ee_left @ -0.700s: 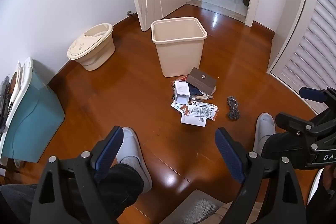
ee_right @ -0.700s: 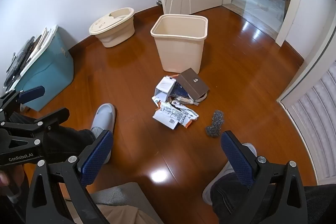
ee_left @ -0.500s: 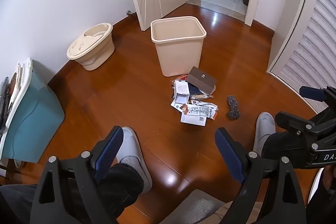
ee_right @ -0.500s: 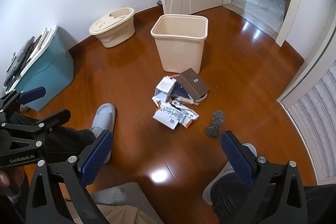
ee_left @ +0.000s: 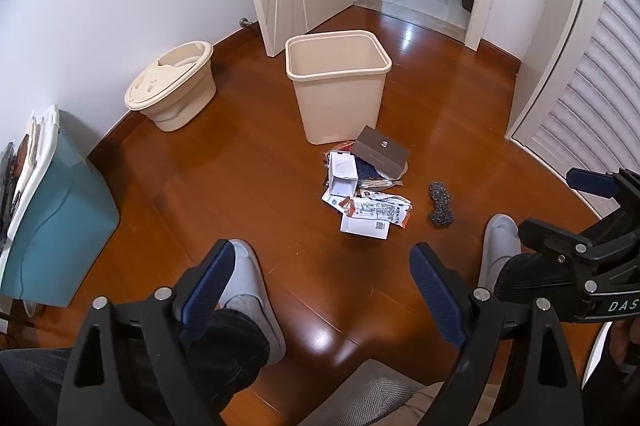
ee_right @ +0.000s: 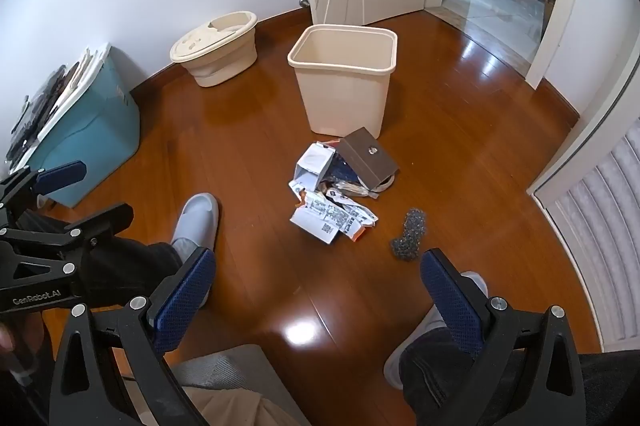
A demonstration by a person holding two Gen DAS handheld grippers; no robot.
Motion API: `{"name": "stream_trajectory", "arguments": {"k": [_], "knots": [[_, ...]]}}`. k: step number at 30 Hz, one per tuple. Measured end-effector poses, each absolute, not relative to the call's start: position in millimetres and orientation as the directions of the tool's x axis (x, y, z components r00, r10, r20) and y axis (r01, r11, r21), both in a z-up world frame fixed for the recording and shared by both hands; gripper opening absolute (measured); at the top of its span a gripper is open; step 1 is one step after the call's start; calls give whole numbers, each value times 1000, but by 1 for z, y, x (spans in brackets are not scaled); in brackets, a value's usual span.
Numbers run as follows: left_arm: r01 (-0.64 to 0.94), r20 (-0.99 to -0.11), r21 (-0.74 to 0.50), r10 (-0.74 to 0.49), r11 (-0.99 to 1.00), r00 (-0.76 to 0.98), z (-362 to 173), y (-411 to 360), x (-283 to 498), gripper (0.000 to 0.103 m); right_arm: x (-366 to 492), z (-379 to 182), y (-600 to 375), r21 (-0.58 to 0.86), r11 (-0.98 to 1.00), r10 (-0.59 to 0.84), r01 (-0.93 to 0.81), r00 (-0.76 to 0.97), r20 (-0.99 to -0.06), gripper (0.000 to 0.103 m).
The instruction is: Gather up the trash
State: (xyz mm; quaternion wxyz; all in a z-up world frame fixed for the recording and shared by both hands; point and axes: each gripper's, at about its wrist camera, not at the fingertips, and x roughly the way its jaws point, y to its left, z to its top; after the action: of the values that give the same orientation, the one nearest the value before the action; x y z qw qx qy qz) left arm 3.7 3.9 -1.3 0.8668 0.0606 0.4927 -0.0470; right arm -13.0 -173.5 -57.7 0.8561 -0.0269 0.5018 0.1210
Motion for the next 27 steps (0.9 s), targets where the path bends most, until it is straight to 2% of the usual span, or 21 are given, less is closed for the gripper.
{"name": "stream_trajectory", "arguments": {"k": [27], "knots": [[140,-860,62,-19,988,510,-3,1,2,89,-13,-58,-172,72,970,177,-234,466,-867,103]]}}
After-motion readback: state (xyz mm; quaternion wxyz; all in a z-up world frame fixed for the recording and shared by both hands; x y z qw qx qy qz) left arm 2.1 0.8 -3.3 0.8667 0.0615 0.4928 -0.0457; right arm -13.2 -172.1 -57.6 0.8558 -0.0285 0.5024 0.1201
